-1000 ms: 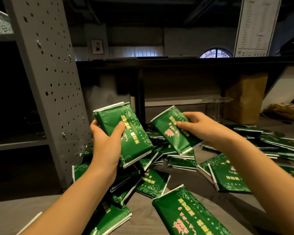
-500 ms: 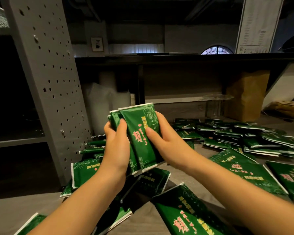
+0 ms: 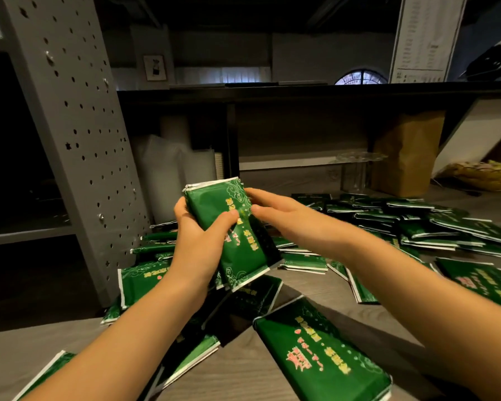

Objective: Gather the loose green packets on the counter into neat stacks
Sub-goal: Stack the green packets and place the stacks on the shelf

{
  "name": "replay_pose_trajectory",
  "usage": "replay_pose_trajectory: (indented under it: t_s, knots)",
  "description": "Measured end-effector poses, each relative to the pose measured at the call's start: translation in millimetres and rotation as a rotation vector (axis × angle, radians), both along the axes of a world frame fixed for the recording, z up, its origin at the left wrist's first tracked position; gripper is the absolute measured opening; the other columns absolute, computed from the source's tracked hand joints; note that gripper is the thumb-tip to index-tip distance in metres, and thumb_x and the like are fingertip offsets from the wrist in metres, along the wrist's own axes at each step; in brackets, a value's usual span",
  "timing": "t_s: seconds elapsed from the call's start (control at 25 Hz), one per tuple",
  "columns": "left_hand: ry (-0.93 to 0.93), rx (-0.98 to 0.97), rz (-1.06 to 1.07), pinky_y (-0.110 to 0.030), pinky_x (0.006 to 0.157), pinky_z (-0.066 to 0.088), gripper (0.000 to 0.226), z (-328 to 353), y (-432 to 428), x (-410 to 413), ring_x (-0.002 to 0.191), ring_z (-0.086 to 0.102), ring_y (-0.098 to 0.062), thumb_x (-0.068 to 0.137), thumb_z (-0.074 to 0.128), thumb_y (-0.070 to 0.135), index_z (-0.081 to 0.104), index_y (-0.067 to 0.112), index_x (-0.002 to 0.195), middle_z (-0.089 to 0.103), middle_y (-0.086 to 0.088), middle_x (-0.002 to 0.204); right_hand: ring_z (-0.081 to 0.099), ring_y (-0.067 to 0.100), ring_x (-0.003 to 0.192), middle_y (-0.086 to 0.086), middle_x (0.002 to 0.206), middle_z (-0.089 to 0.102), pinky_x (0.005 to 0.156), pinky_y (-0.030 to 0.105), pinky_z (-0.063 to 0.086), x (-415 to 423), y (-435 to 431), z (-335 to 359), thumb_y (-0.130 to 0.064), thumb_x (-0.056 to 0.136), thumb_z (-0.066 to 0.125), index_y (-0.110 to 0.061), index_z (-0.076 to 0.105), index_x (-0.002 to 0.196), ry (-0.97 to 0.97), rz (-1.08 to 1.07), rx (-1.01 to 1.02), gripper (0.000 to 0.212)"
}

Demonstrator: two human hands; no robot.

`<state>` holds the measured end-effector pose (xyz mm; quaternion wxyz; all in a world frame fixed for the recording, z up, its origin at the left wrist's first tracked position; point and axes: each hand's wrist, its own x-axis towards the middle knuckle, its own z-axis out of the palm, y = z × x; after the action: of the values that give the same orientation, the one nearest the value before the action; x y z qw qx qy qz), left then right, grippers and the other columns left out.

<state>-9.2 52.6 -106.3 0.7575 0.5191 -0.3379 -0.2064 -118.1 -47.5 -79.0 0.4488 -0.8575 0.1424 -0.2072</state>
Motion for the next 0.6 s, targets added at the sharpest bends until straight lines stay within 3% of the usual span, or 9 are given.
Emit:
replay_pose_trajectory:
  t_s: [0.08, 0.2, 0.32, 0.44, 0.6]
  knots:
    - [-0.009, -0.018, -0.005, -0.034, 0.07, 0.055, 0.057, 2, 1, 2, 0.095, 0.065, -0.02, 0.085, 0.065, 0.011, 0.034, 0.023, 0.131, 0.061, -0.003, 0.11, 0.044, 0.01, 0.127, -0.004, 0.145, 0.041, 0.102, 0.023, 0.038, -18, -3, 7, -0.025, 0.1, 0.041, -0.022, 0.022, 0.149, 0.145, -0.083, -0.204, 0.053]
    - [-0.038, -0.038, -0.016, -0.032, 0.068, 0.054, 0.057, 6, 2, 3, 0.091, 0.065, -0.018, 0.085, 0.064, 0.01, 0.033, 0.023, 0.131, 0.06, 0.0, 0.106, 0.049, 0.011, 0.122, -0.003, 0.14, 0.047, 0.101, 0.025, 0.04, -46, 4, 7, -0.031, 0.097, 0.047, -0.022, 0.03, 0.146, 0.531, -0.065, -0.491, 0.053]
    - [-0.045, -0.027, -0.031, -0.033, 0.07, 0.055, 0.059, 6, 3, 1, 0.091, 0.065, -0.017, 0.085, 0.064, 0.009, 0.031, 0.023, 0.132, 0.06, 0.0, 0.108, 0.049, 0.011, 0.119, -0.006, 0.137, 0.047, 0.096, 0.025, 0.04, -65, 19, 2, -0.04, 0.092, 0.053, -0.025, 0.034, 0.143, 0.813, 0.03, -0.521, 0.057]
    - [-0.069, -0.029, -0.028, -0.036, 0.074, 0.055, 0.063, 4, 3, -1, 0.092, 0.064, -0.016, 0.085, 0.065, 0.008, 0.029, 0.022, 0.134, 0.059, -0.001, 0.109, 0.047, 0.014, 0.122, -0.005, 0.141, 0.043, 0.088, 0.022, 0.035, -71, 33, -5, -0.047, 0.086, 0.061, -0.026, 0.025, 0.148, 0.897, 0.029, -0.536, 0.075]
    - [-0.071, -0.044, -0.022, -0.029, 0.068, 0.053, 0.064, 4, 4, -2, 0.084, 0.063, -0.009, 0.084, 0.065, 0.007, 0.029, 0.022, 0.135, 0.058, 0.005, 0.101, 0.046, 0.019, 0.124, 0.001, 0.143, 0.043, 0.089, 0.024, 0.035, -73, 36, -15, -0.043, 0.081, 0.068, -0.026, 0.01, 0.151, 0.88, -0.027, -0.435, 0.093]
